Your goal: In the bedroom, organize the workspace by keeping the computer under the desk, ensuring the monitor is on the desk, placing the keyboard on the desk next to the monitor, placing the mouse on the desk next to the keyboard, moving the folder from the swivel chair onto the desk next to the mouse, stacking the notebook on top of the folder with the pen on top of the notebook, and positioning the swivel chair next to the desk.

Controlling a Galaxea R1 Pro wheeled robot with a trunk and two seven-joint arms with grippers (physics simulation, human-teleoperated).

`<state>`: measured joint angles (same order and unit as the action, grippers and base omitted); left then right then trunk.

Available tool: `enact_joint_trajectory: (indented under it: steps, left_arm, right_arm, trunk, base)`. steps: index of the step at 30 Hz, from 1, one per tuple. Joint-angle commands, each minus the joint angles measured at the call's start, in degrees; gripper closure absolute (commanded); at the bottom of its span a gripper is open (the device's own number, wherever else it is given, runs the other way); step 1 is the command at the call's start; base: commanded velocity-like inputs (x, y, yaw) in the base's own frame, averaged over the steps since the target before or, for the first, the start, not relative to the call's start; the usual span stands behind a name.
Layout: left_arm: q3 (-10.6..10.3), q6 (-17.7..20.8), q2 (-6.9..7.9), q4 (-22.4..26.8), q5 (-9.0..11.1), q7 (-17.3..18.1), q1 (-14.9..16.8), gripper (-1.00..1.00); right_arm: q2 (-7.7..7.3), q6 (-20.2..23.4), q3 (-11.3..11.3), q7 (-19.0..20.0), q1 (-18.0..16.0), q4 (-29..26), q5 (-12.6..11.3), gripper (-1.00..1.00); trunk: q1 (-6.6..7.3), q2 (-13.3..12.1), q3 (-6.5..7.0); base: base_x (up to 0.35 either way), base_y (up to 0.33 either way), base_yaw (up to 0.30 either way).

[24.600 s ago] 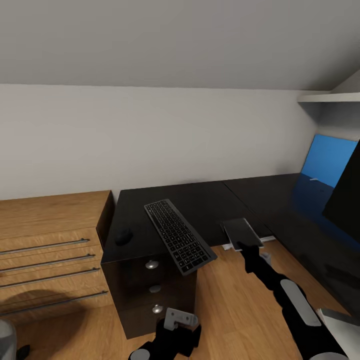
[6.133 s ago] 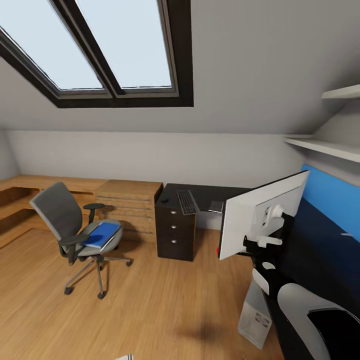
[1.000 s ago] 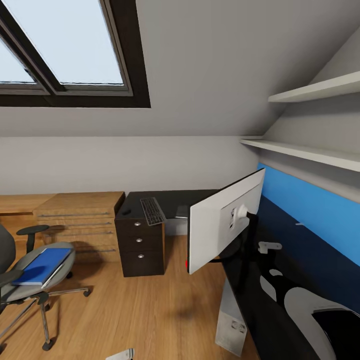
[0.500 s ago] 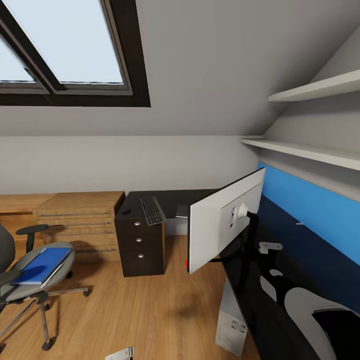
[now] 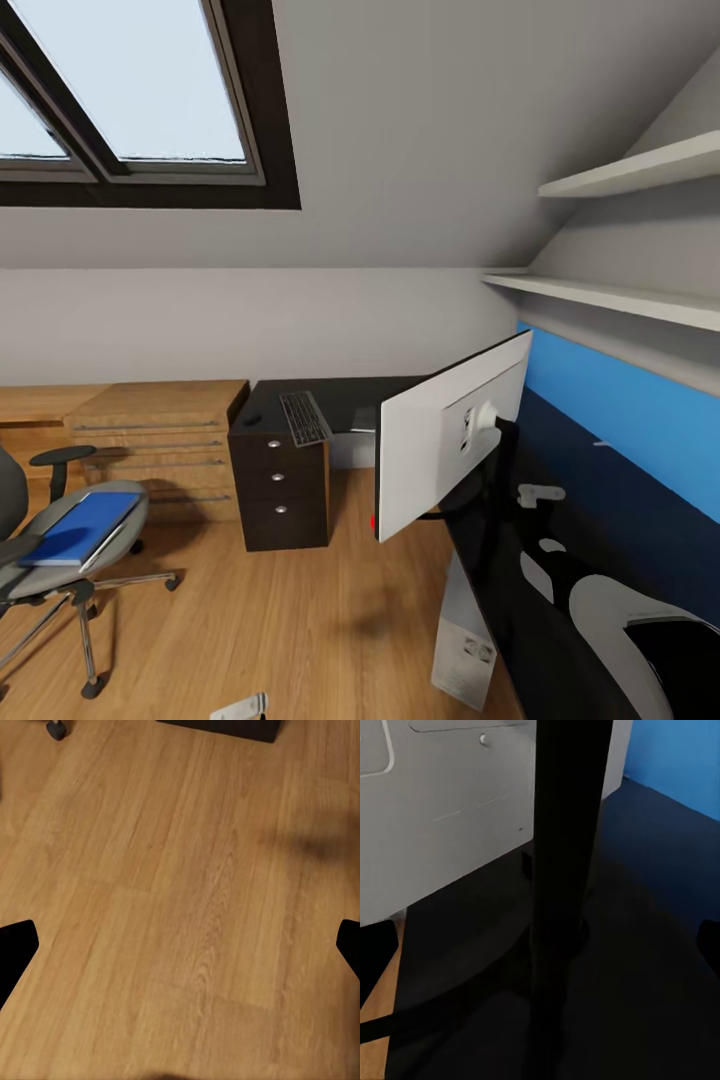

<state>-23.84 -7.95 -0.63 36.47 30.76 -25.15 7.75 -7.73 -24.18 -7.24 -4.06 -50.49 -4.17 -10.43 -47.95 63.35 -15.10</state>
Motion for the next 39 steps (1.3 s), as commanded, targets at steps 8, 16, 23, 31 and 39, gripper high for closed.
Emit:
enact_joint_trajectory:
  steps: [8, 16, 23, 31, 39]
  left_arm:
    - [-0.37, -0.45, 0.1, -0.01, 0.58, -0.38, 0.07, -1.0]
    - [-0.47, -0.49, 0.17, -0.11, 0.52, -0.35, 0.07, -1.0]
    - [-0.48, -0.49, 0.19, -0.17, 0.45, -0.38, 0.07, -1.0]
    - [-0.42, -0.49, 0.19, -0.17, 0.45, -0.45, 0.07, -1.0]
    - [-0.43, -0.49, 0.19, -0.17, 0.45, -0.5, 0.07, -1.0]
  right_arm:
    - [-0.01, -0.08, -0.5, -0.16, -0.05, 0.04, -0.49, -1.0]
    - [-0.01, 0.34, -0.48, -0.26, -0.05, 0.04, -0.52, -1.0]
    - [-0.71, 1.71, -0.33, -0.33, -0.05, 0.04, -0.62, -1.0]
    - [-2.76, 3.86, -0.17, -0.34, -0.08, -0.06, -0.89, -1.0]
    - [-3.24, 5.05, -0.1, -1.58, -0.11, -0.18, -0.99, -1.0]
  trunk:
    - [-0.67, 1.27, -0.62]
    - [-0.67, 1.27, -0.62]
    - [-0.67, 1.27, -0.62]
    - [-0.67, 1.27, -0.62]
    - [-0.67, 1.27, -0.62]
  base:
    - [0.0, 0.0, 0.0]
    - [0.0, 0.0, 0.0]
    - [0.103, 0.072, 0.0]
    - [0.072, 0.108, 0.0]
    - [0.072, 0.105, 0.0]
